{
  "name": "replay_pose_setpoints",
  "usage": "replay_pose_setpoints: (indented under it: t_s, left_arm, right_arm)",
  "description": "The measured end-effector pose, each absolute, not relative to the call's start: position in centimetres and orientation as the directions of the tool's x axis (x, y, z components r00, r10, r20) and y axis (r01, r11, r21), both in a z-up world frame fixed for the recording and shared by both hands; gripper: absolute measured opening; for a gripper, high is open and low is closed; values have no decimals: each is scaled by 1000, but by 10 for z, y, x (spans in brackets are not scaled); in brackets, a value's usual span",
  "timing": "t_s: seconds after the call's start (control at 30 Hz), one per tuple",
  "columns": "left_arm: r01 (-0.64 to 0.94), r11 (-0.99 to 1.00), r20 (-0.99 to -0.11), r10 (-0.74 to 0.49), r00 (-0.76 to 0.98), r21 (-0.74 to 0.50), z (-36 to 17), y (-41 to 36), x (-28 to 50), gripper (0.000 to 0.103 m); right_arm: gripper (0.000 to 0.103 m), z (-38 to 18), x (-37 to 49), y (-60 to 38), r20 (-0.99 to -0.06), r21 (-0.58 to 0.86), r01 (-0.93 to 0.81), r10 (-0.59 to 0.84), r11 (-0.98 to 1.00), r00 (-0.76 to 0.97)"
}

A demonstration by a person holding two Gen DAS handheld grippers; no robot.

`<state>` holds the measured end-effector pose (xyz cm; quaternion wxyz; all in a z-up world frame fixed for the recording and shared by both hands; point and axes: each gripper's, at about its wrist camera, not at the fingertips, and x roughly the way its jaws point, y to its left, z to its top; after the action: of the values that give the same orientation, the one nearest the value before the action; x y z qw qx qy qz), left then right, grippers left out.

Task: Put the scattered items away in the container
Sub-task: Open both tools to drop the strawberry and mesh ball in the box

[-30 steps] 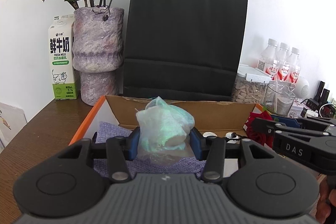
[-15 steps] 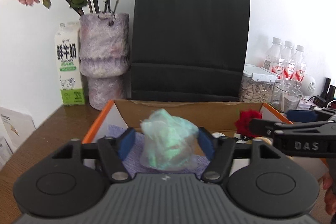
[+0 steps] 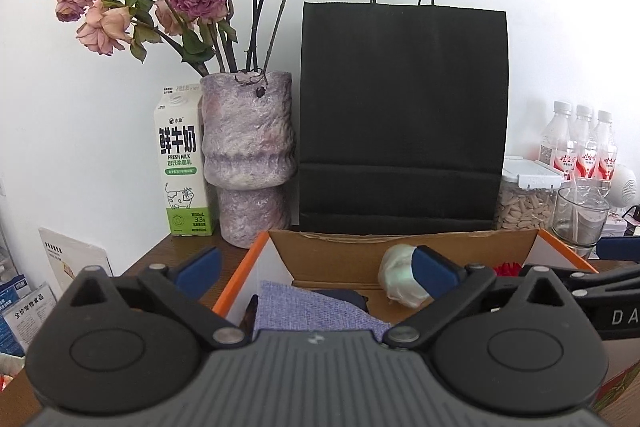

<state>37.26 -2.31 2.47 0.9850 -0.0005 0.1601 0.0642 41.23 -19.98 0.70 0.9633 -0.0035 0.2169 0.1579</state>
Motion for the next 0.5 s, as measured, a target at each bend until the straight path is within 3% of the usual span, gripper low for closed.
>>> replay_pose_setpoints:
  t_s: [0.5]
  left_arm:
    - [-85, 996, -268, 77, 960, -21, 37, -18, 335, 103]
  right_arm:
    - [103, 11, 366, -200, -390, 48, -301, 295, 952, 872]
